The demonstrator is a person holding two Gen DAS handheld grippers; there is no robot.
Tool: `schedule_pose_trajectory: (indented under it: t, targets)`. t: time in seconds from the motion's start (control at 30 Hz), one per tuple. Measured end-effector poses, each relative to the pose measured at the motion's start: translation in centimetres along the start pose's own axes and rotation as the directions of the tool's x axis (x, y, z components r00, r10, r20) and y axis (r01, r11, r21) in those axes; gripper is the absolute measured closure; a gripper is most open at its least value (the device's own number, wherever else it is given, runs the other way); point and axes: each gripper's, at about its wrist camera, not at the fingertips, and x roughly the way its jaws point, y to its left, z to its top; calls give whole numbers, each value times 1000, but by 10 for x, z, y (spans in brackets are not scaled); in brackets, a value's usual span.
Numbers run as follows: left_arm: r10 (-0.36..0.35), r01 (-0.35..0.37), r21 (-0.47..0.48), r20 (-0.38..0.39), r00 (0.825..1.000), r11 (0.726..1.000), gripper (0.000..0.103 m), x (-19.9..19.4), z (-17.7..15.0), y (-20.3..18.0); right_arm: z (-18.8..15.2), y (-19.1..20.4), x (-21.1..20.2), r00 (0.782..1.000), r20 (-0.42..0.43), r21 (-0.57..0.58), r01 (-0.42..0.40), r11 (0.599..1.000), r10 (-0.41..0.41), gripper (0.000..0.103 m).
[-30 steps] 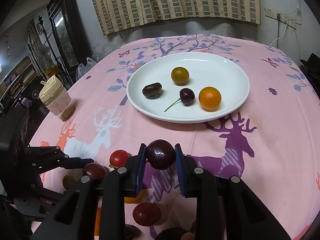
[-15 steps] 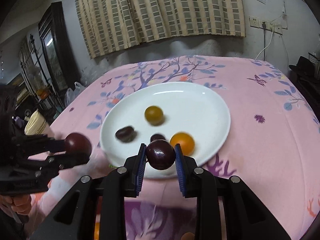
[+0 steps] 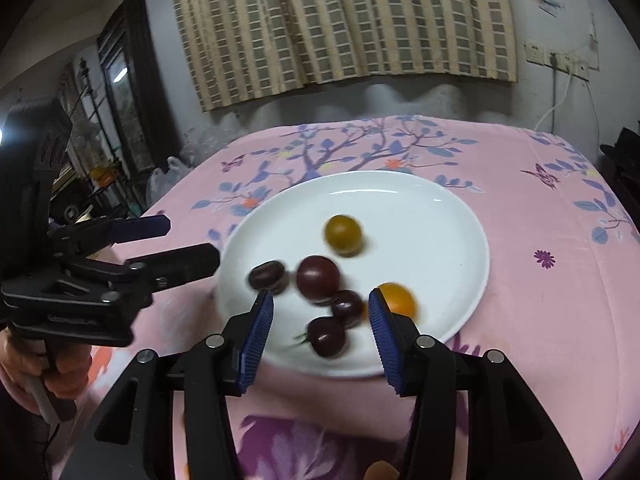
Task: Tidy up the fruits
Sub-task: 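Grasp a dark cherry with the right tool while the left grasps a dark plum, both releasing on the plate, then grasp an orange tomato with the right tool while the left grasps a red tomato, both releasing on the plate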
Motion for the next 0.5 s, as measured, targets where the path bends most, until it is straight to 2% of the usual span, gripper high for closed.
schedule_pose_trajectory:
  t: [0.2, 0.3, 0.37, 0.5]
  targets:
    - [25, -22, -45, 63, 998, 999, 8, -50, -55, 27, -39, 52, -22, 990, -128, -168, -85, 982, 64, 49]
    - [21, -16, -100, 50, 999, 995, 8, -54, -76, 39, -64, 78, -22, 981, -193, -293, -85, 952, 28, 49]
    - [-15, 19, -122, 28, 999, 992, 8, -52, -85, 43, -72, 85, -19, 977, -214, -324, -83, 942, 12, 49]
    - [-8, 9, -102, 15, 1000, 995, 8, -51, -90, 38, -76, 89, -15, 967, -252, -328, -111, 938, 26, 49]
